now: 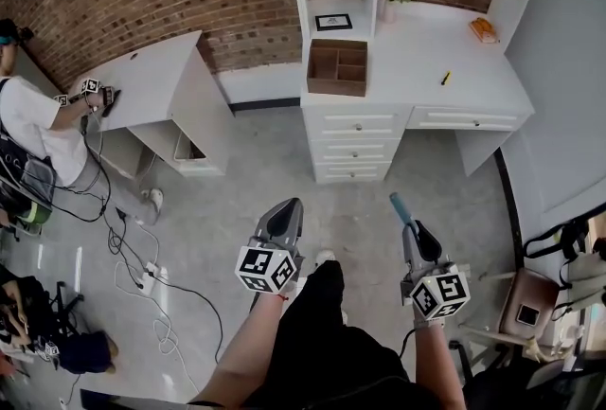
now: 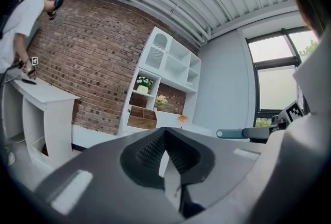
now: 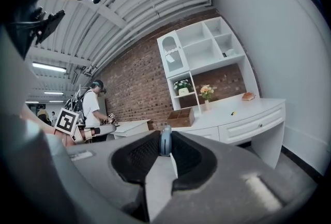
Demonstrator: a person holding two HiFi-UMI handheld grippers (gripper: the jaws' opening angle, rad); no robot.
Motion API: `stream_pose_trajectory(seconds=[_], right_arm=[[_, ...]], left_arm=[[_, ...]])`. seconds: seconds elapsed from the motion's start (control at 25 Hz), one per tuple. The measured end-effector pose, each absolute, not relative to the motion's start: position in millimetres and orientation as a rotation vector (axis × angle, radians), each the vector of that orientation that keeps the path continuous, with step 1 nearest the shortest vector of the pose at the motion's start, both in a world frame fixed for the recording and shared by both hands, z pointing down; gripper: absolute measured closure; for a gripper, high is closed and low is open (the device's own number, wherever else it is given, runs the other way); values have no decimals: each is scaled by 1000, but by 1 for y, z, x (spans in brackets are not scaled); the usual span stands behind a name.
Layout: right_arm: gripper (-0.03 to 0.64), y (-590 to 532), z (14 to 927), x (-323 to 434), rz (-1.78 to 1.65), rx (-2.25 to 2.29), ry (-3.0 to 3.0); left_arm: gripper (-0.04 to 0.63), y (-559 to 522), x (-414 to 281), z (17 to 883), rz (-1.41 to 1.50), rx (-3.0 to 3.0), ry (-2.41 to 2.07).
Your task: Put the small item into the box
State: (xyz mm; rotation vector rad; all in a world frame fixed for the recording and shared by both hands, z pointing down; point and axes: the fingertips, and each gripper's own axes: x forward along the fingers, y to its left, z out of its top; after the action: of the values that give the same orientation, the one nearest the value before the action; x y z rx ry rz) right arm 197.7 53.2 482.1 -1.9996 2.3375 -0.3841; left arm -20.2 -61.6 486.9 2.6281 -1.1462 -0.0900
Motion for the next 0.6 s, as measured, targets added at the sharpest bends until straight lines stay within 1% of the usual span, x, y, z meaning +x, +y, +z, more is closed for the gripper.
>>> stream_pose_trajectory(seconds=[0.6], right_arm=[[551, -96, 477, 228, -374, -1976, 2395]], left_arm=[[594, -208, 42, 483, -100, 2665, -1078]])
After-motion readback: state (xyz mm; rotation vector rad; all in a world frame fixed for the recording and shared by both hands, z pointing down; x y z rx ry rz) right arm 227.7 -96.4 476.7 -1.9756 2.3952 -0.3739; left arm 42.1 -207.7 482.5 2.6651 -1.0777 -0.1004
